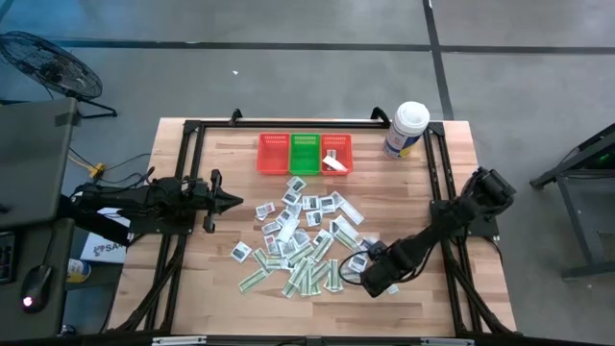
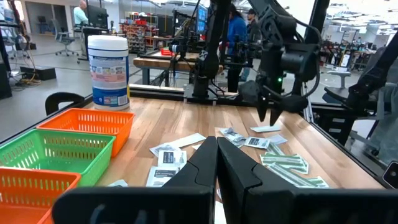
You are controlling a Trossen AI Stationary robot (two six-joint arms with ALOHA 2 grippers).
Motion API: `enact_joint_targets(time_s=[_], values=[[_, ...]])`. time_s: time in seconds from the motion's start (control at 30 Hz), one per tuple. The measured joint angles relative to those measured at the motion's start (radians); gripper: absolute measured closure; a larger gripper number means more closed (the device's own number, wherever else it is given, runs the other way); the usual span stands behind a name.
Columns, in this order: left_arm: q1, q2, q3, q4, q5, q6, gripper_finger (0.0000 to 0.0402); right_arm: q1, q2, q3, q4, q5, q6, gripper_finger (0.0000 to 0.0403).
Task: Pick & Place First Aid Supplies
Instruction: Put the bandage pack into the right orange bin
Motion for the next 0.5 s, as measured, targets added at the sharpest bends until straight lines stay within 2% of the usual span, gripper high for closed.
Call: enact_joint_targets(time_s=[0.5], values=[[0.0,0.0,0.0,0.0,0.0,0.0,0.04,-0.001,0.081,0.005,0.043,0.009,0.017,0.0252]])
